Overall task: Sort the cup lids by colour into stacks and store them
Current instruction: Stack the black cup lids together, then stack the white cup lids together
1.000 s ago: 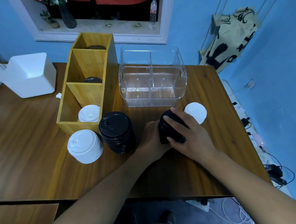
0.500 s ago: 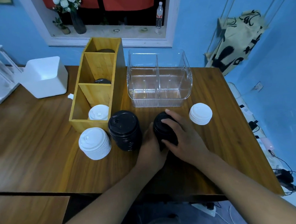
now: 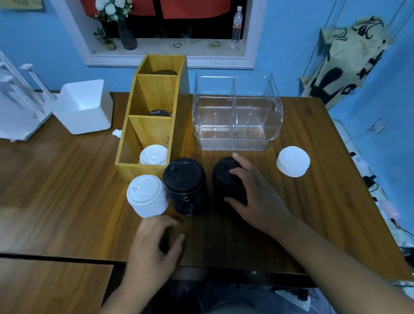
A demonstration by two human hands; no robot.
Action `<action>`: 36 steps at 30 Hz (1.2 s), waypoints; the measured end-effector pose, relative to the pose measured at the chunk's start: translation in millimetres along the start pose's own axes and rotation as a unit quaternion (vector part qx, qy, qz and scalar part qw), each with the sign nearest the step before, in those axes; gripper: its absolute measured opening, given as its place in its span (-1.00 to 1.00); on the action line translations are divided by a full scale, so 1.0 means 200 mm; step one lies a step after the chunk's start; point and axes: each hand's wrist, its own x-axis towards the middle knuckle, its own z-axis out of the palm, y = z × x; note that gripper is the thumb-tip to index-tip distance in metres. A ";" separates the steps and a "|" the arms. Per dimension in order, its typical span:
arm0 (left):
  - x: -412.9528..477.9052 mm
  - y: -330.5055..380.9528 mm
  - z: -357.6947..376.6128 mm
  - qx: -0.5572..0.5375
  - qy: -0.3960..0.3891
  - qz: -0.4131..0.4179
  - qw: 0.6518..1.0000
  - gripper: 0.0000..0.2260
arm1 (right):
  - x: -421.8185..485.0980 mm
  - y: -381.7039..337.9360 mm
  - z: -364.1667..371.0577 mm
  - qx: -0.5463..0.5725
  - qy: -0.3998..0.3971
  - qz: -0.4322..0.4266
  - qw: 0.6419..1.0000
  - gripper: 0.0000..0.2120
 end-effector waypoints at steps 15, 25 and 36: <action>0.12 -0.21 -0.05 0.055 0.064 -0.043 0.995 -0.45 | -0.12 0.42 -0.20 -0.193 0.053 0.245 0.949 -0.33; -0.24 0.00 0.02 0.018 -0.004 0.052 0.998 -0.49 | -0.35 0.43 -0.20 -0.043 0.040 0.170 0.984 -0.49; 0.01 0.40 0.53 -0.038 -0.132 0.156 0.978 -0.45 | -0.53 0.38 -0.29 -0.108 0.032 0.151 0.982 -0.49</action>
